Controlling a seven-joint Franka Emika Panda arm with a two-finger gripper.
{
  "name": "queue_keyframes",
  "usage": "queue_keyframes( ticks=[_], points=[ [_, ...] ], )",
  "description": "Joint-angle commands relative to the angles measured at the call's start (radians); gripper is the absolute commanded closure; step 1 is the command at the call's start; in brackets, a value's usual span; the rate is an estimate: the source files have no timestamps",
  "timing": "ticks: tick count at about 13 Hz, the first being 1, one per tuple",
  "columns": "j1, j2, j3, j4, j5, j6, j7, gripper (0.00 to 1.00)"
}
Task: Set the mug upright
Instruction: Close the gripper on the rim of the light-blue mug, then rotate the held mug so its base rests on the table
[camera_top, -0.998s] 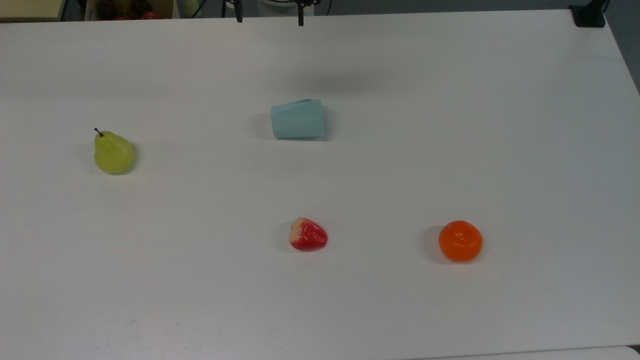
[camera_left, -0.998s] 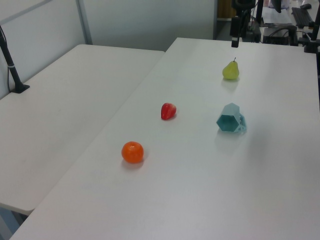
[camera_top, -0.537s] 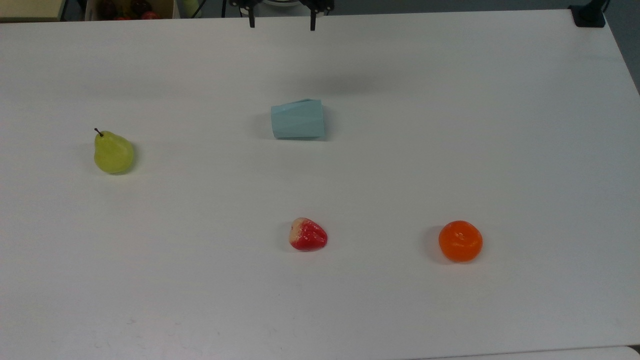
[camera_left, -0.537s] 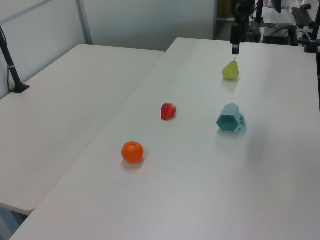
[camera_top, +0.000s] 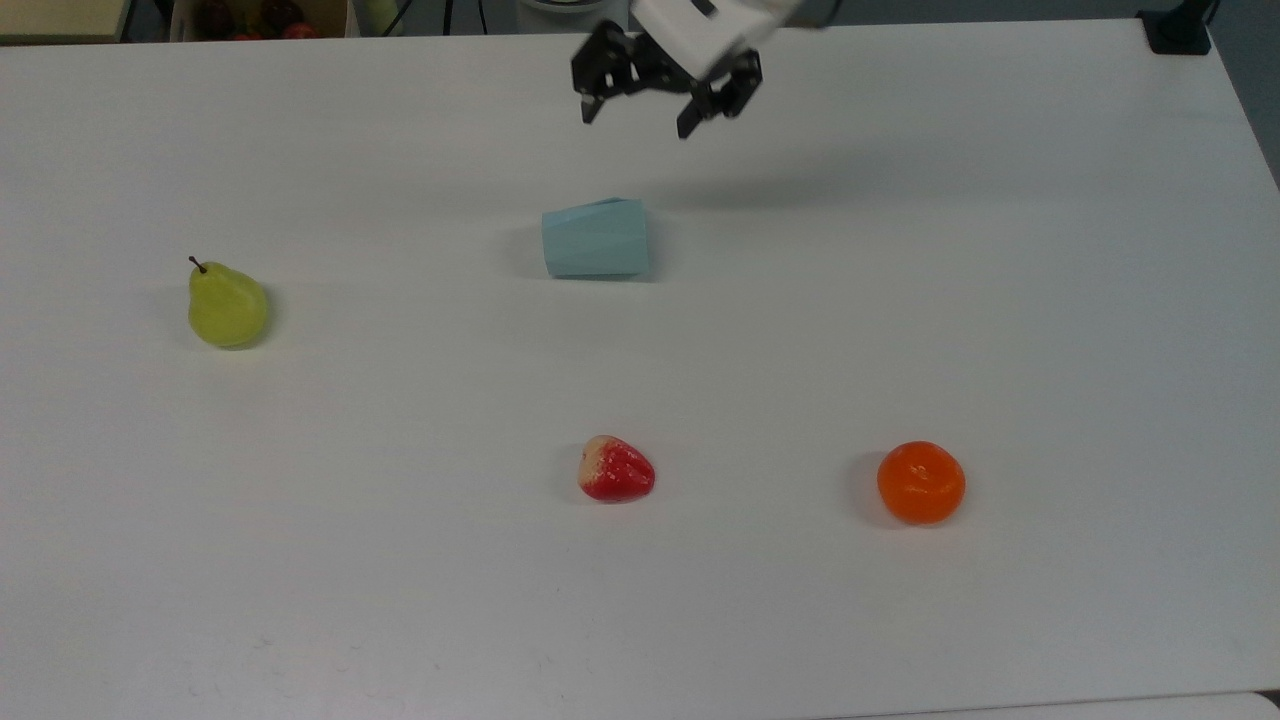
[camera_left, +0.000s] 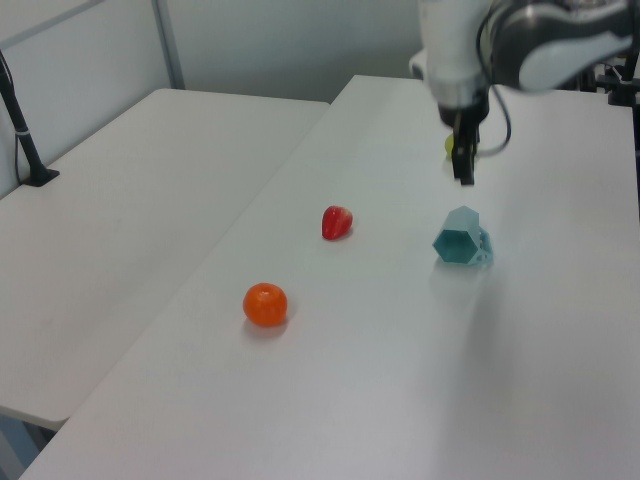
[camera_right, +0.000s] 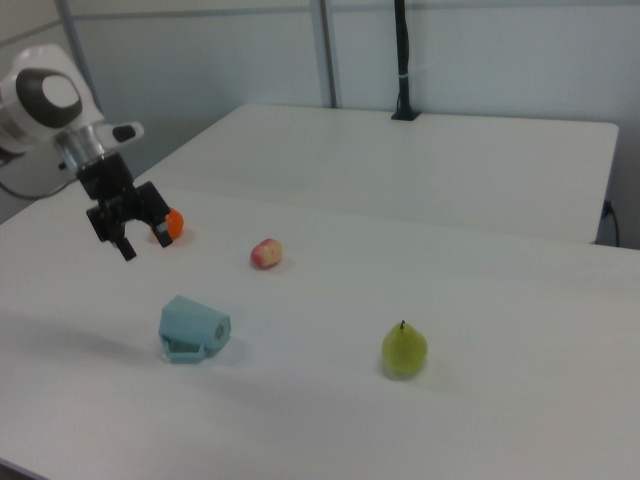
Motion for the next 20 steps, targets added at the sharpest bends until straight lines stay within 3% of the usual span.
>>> queue_keyframes(
  ticks=[1, 6, 8, 9, 10, 13, 14, 17, 20],
  points=[
    [0.084, 0.112, -0.005, -0.015, -0.162, 0.005, 0.167, 0.00],
    [0.115, 0.239, -0.003, -0.011, -0.255, 0.008, 0.283, 0.01],
    [0.103, 0.264, -0.003, -0.012, -0.294, 0.009, 0.283, 0.07],
    [0.097, 0.276, -0.006, -0.015, -0.317, 0.008, 0.283, 0.15],
    [0.081, 0.276, -0.006, -0.021, -0.323, 0.008, 0.283, 0.28],
    [0.064, 0.269, -0.005, -0.020, -0.320, 0.005, 0.280, 0.88],
    [0.063, 0.264, -0.005, -0.018, -0.318, 0.003, 0.279, 0.98],
    [0.014, 0.180, -0.006, -0.014, -0.300, -0.003, 0.241, 1.00],
    [-0.041, 0.097, -0.005, -0.008, -0.141, 0.009, 0.083, 1.00]
  ],
)
